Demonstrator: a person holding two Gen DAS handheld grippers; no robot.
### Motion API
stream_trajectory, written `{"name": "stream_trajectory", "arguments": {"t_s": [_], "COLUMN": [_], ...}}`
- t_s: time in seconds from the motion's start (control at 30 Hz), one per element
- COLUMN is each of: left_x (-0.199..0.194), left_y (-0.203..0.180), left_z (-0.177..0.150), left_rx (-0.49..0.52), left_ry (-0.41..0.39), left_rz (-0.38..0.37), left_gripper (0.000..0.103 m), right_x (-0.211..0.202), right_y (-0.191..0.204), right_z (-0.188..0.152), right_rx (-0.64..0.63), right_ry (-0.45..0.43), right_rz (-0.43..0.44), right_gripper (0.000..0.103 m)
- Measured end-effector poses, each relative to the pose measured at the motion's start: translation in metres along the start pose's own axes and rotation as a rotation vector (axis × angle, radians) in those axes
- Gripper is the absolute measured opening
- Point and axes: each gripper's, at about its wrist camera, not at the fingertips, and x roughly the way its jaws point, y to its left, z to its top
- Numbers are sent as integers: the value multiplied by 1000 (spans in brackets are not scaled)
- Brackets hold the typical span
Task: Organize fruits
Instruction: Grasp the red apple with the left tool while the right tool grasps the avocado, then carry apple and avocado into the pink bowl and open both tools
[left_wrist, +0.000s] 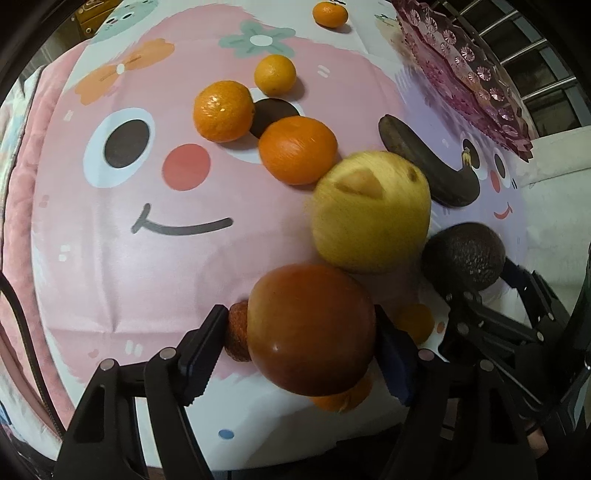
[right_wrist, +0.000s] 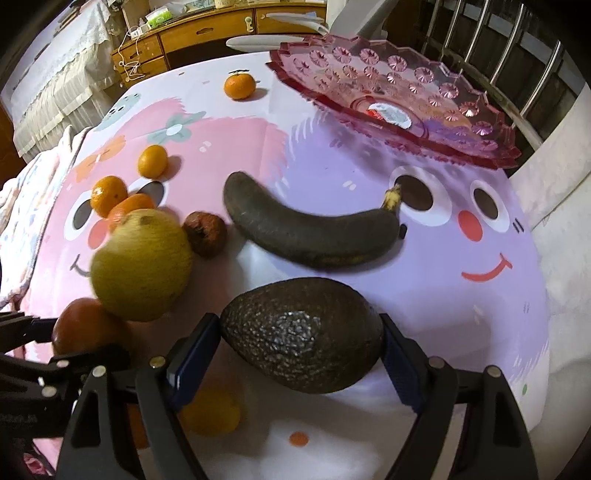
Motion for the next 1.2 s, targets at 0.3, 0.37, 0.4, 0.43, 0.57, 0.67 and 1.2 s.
{"name": "stream_trajectory", "arguments": {"t_s": [0.3, 0.37, 0.4, 0.43, 0.57, 0.67, 1.2], "left_x": [-58, -72, -79, -86, -111, -122, -134], "left_y": [-4, -6, -8, -10, -16, -33, -134], "left_z": [-5, -5, -4, -3, 4, 11, 62], "left_rx": [10, 6, 3, -1, -35, -61, -89], "left_ry": [-48, -75, -90, -105, -161, -211, -415], "left_rz": [-4, -3, -3, -1, -2, -8, -49], "left_gripper": [73, 73, 73, 73, 73, 73, 73], "right_x": [-50, -62, -69, -74, -90, -102, -108], "right_y": [4, -1, -4, -8, -21, -36, -125], "right_z": [1, 6, 10, 14, 30, 45, 105], "right_rx": [38, 47, 49, 47, 28, -6, -122], "right_ry": [15, -5, -15, -25, -45, -69, -173], "right_rz": [76, 96, 105, 113, 138, 160, 238], "right_gripper": [84, 84, 84, 84, 84, 84, 84]}}
